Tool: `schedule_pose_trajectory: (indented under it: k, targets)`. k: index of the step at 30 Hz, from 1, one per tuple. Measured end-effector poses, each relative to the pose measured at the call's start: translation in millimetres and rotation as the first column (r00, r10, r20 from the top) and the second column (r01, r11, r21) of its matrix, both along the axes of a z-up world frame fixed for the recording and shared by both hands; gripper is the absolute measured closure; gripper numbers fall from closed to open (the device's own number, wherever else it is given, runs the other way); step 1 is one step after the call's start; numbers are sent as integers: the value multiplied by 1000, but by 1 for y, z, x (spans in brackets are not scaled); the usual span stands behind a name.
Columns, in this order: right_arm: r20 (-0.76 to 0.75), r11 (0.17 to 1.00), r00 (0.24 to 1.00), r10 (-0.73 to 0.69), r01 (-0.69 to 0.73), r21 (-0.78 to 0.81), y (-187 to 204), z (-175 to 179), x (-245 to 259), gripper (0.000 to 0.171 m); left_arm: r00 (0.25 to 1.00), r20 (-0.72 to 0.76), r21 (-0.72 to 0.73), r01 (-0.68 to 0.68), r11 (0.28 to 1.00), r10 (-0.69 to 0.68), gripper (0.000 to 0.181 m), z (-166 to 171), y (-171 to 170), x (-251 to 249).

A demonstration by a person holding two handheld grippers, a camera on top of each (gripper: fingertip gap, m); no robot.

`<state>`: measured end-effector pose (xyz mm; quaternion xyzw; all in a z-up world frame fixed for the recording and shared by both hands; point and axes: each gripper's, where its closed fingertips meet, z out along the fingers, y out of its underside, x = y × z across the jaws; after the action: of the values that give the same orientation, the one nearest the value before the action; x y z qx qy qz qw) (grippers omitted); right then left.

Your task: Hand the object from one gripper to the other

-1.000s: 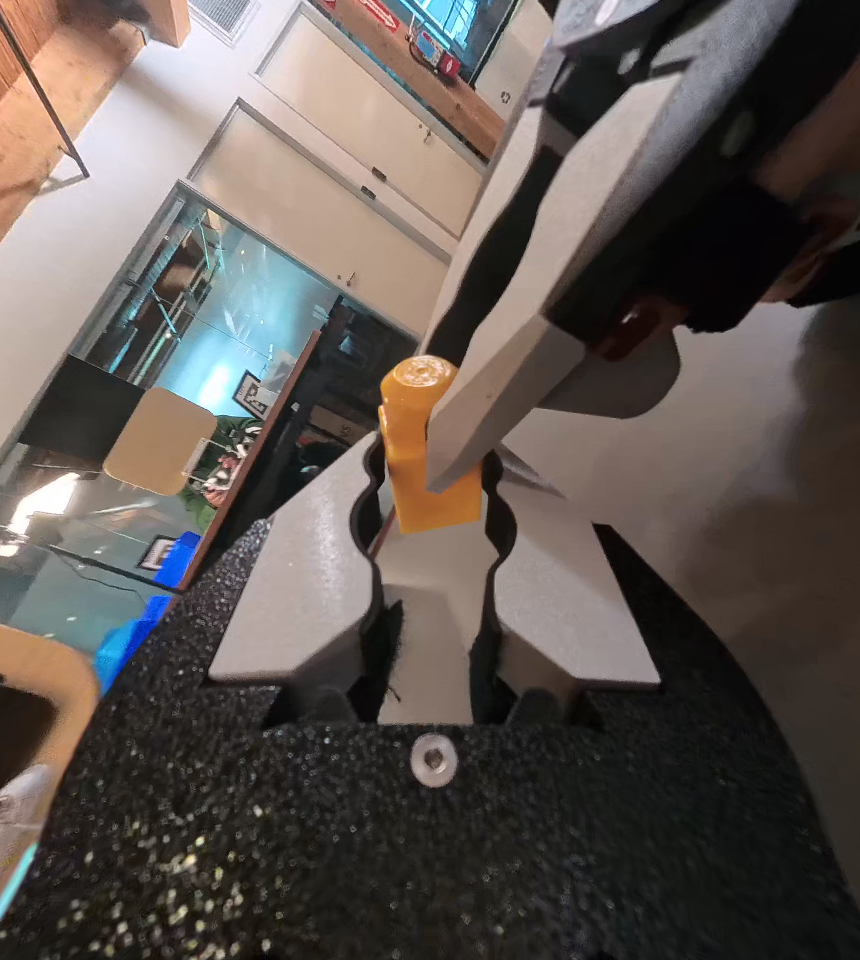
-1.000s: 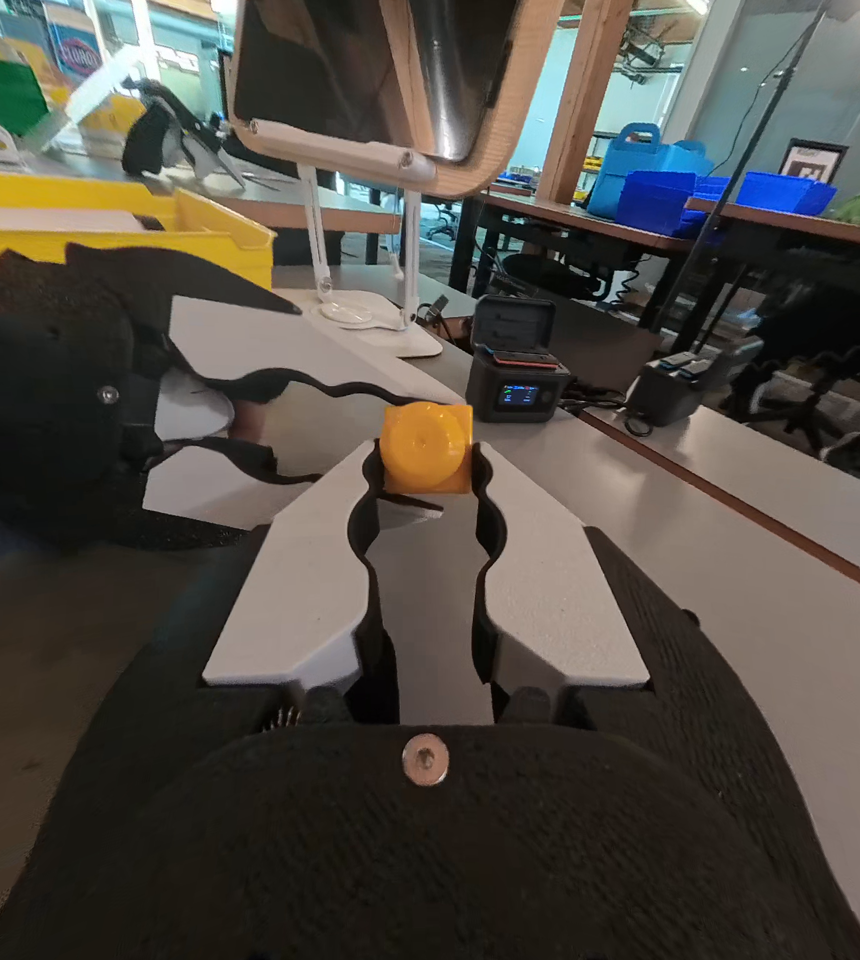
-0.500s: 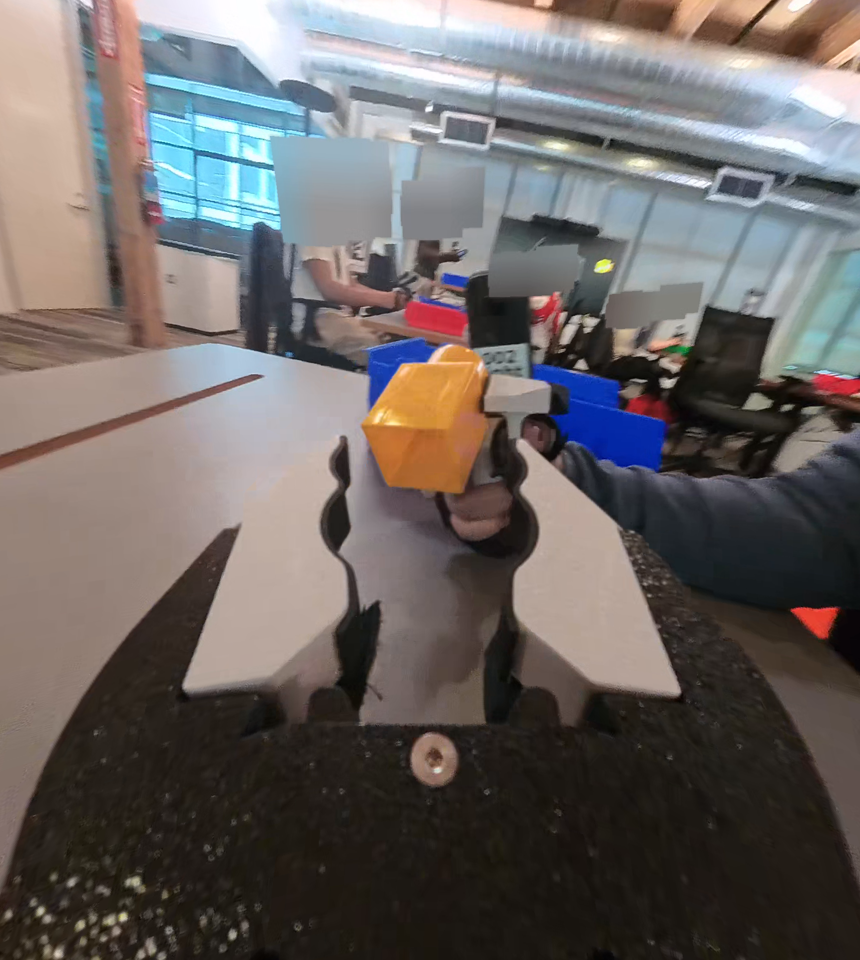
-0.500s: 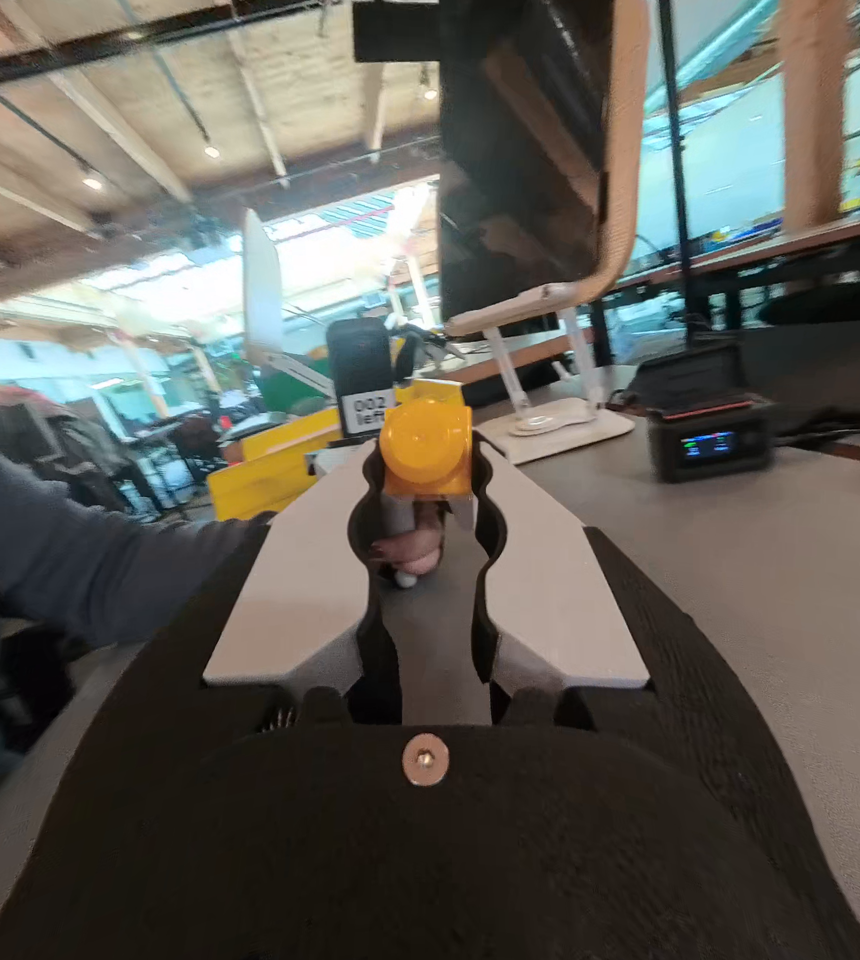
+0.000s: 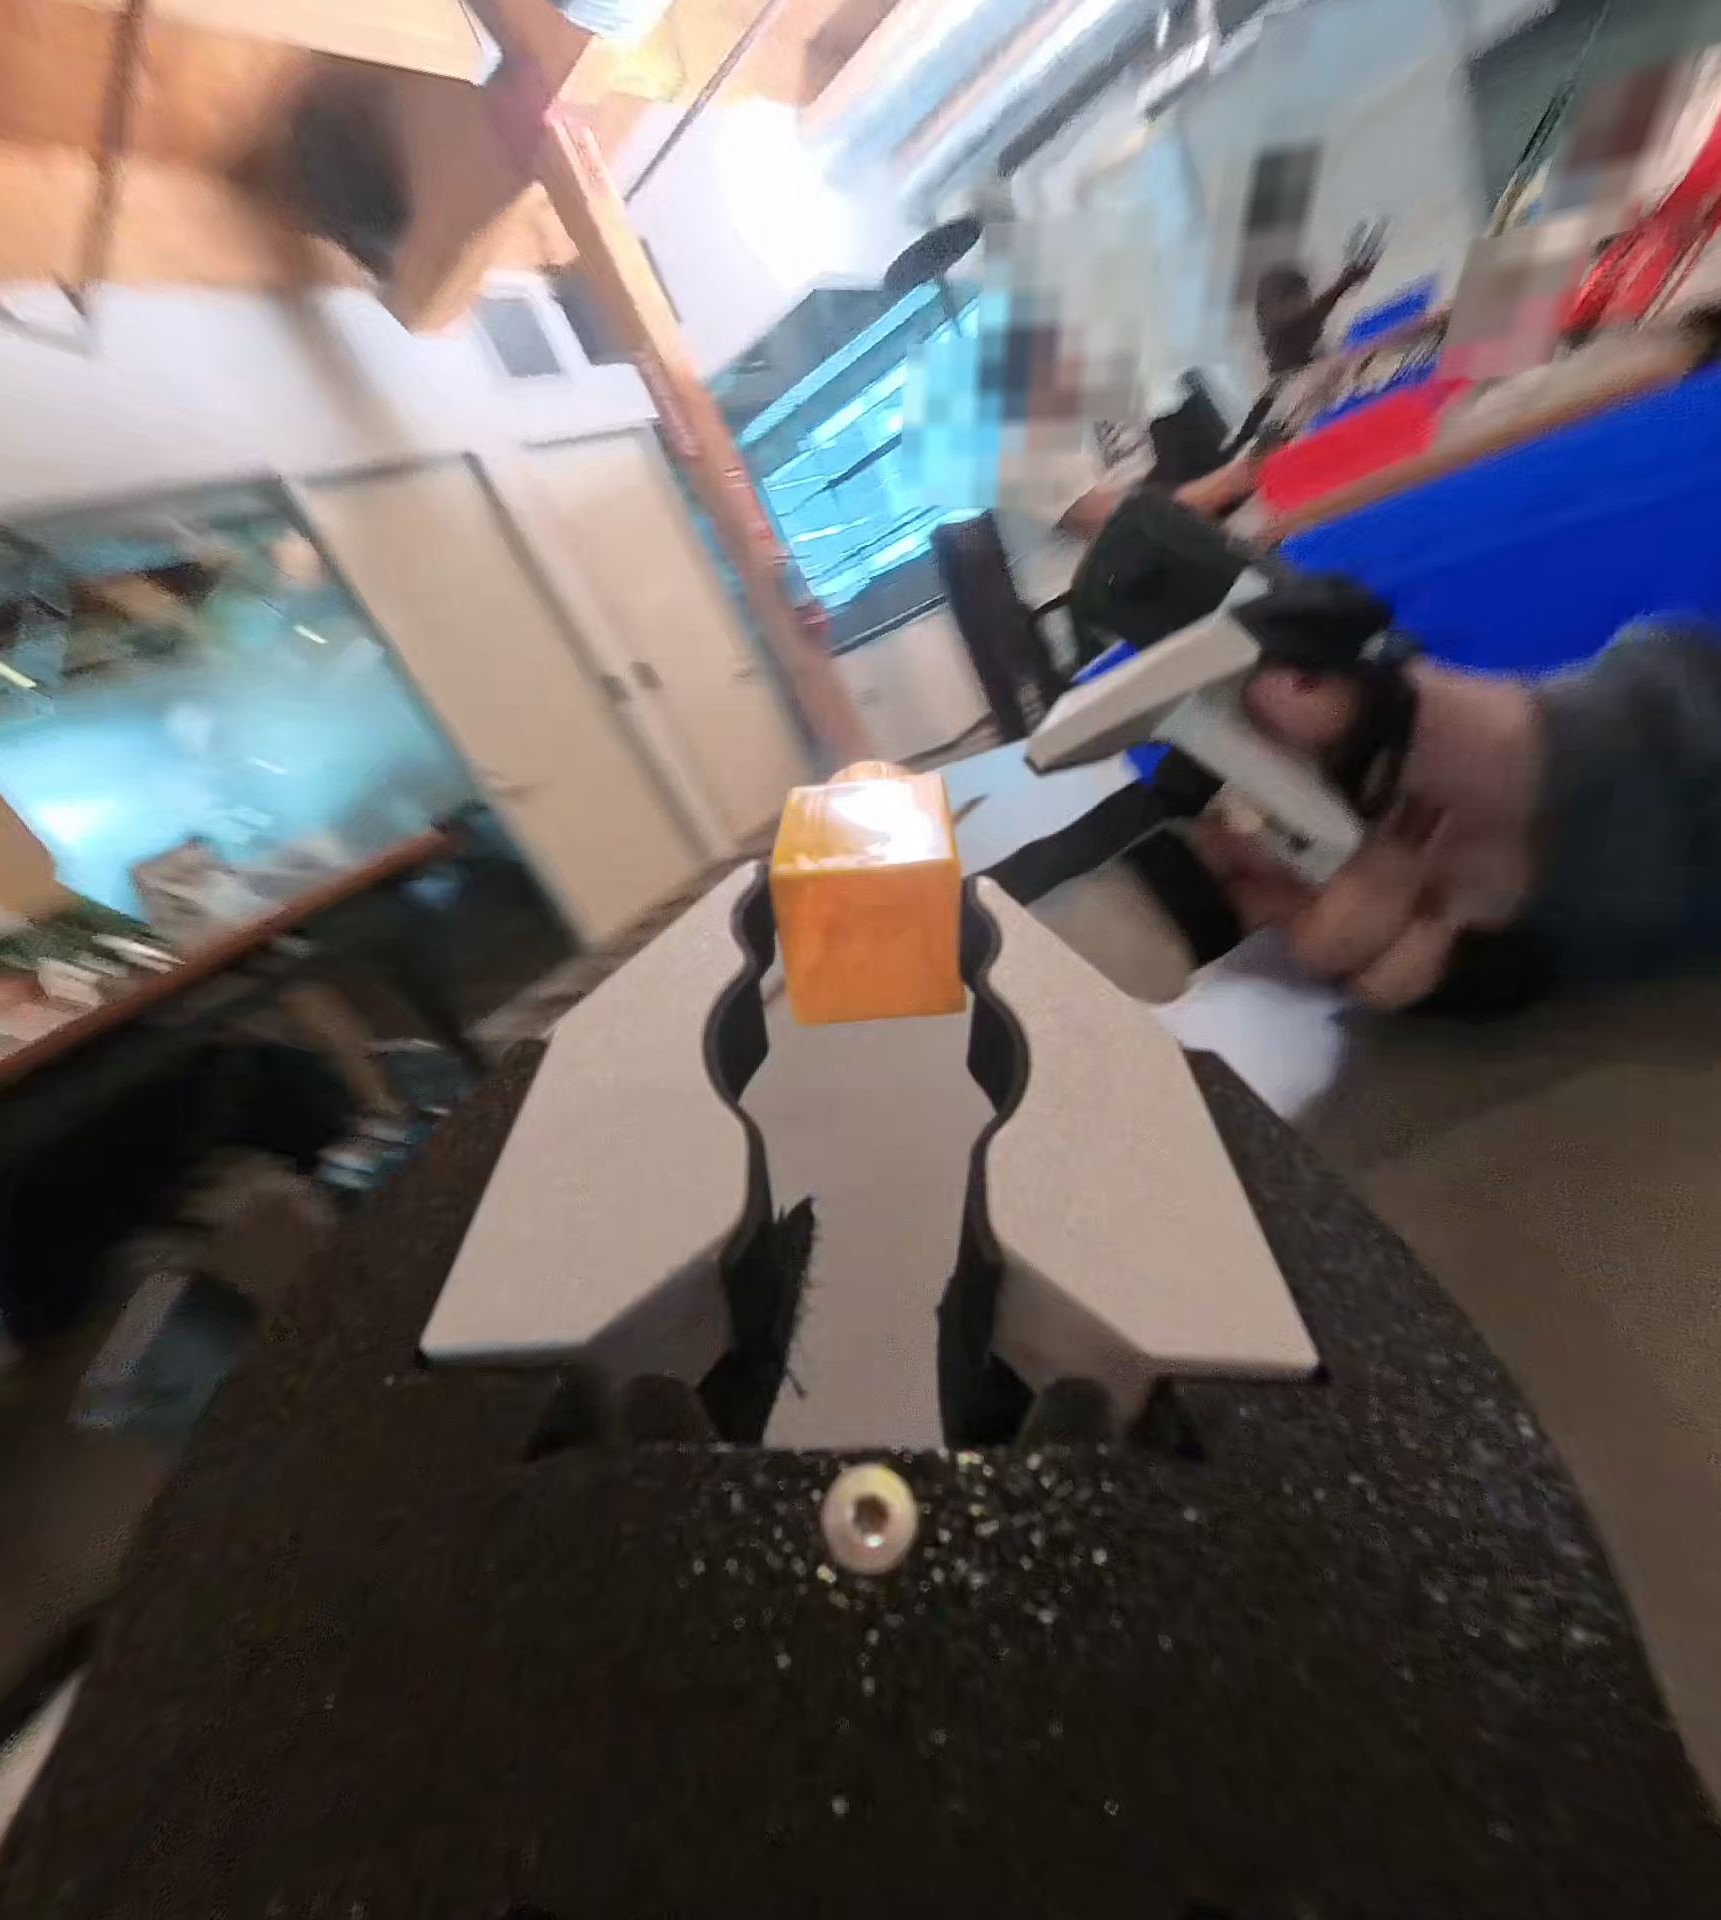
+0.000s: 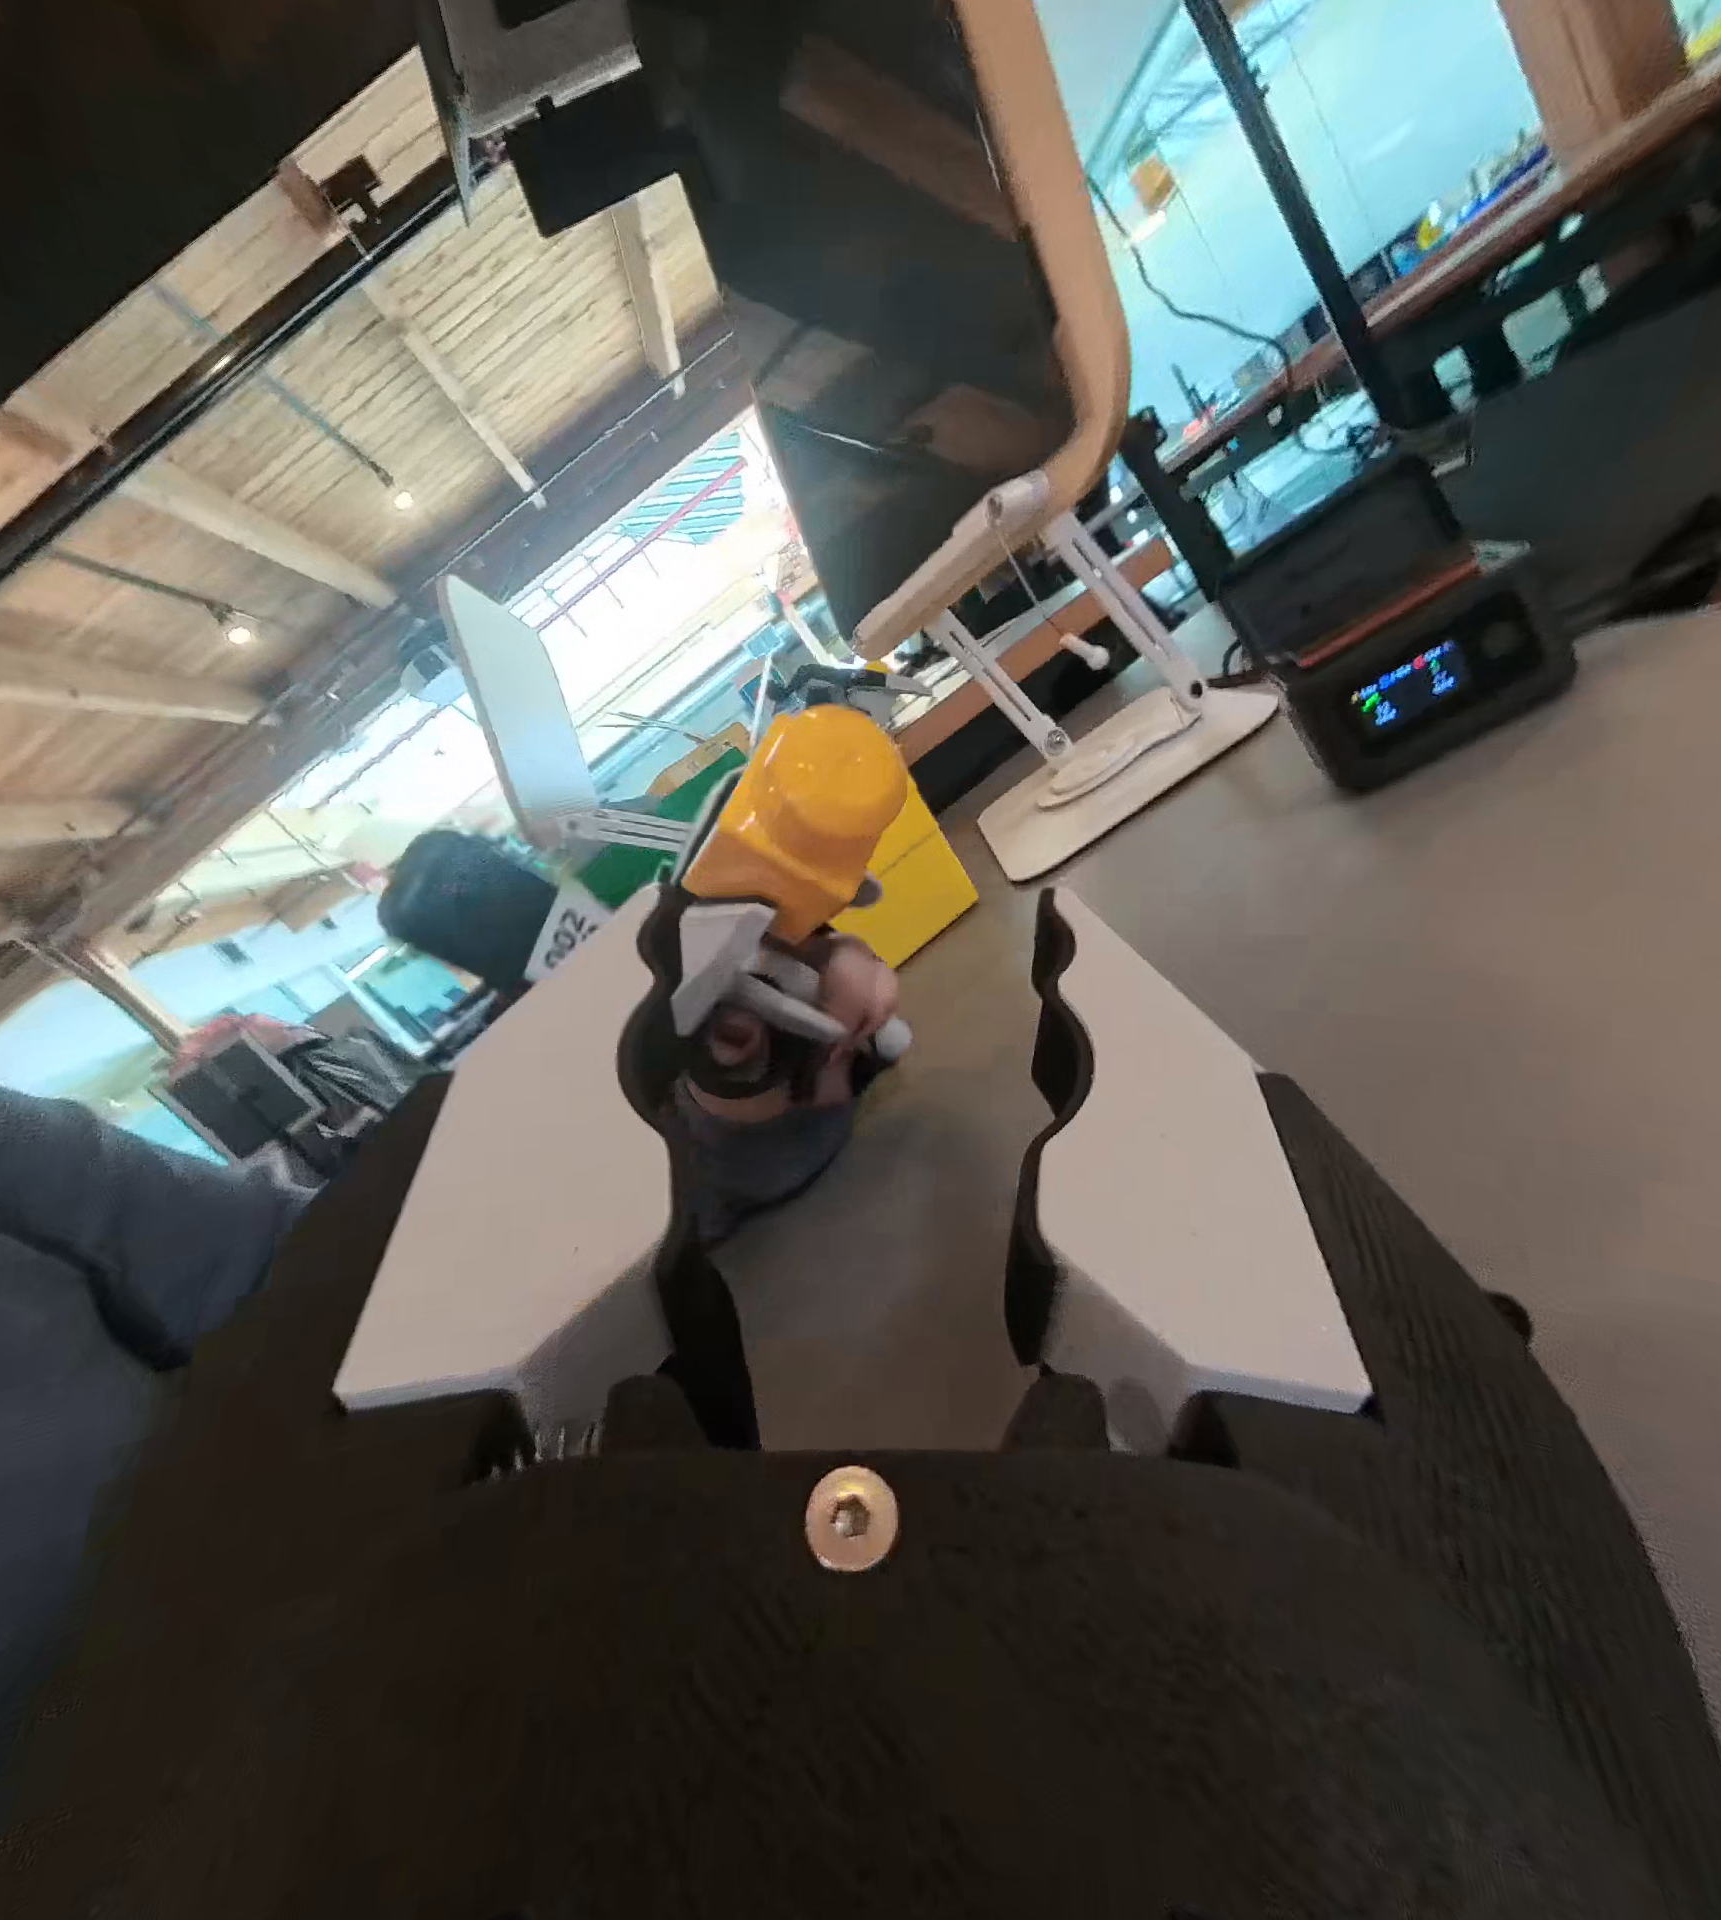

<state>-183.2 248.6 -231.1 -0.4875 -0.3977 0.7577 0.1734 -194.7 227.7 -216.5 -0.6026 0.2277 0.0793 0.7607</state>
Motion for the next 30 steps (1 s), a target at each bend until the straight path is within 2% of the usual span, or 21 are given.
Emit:
schedule_pose_trajectory:
  k: [2,4,6,8,11,13,15,17,19,21,23,24,26,28,30]
  targets:
    - [17,998,999,46,-45,-51,-4,-1,0,104,970,-219,58,-97,994,108,148,-3,1,5]
    - [-6,989,994,106,-106,-106,-10,3,2,106,924,-360,93,-105,990,132,148,-7,2,19]
    - [-32,972,985,170,-173,-156,-16,7,6,115,896,-428,95,-88,992,120,148,-12,4,33]
    - [-30,968,980,199,-201,-150,-20,7,8,134,882,-457,98,-76,992,112,147,-15,5,37]
    - [-43,980,982,183,-186,-65,-21,7,11,138,935,-350,47,-35,998,49,146,-16,4,37]
    - [-70,990,987,144,-144,5,-20,10,11,138,981,-194,14,5,1000,-2,115,-9,3,34]
    - [-111,990,986,125,-118,73,-21,13,14,138,992,13,-59,125,990,-125,98,-7,3,37]
    - [-170,984,979,113,-86,156,-24,18,19,138,948,198,-118,275,954,-248,105,-11,1,40]
    - [-204,967,972,117,-65,245,-29,18,22,138,858,361,-146,440,886,-366,123,-14,-4,45]
    - [-221,950,966,136,-64,306,-35,17,25,138,768,469,-126,548,827,-437,134,-11,-9,48]
    - [-231,948,963,137,-59,313,-37,18,25,138,713,502,-109,614,782,-490,148,-9,-14,52]
    - [-233,949,962,144,-68,307,-37,18,25,138,701,513,-105,624,774,-495,148,-9,-15,53]
    - [-222,957,966,135,-69,283,-35,18,24,137,715,509,-110,607,787,-479,149,-9,-13,52]
    - [-188,975,978,93,-51,217,-27,18,18,130,797,431,-86,503,860,-423,150,-6,-8,43]
    - [-129,991,988,83,-69,115,-19,15,13,115,908,303,-54,320,946,-290,150,-1,-3,27]
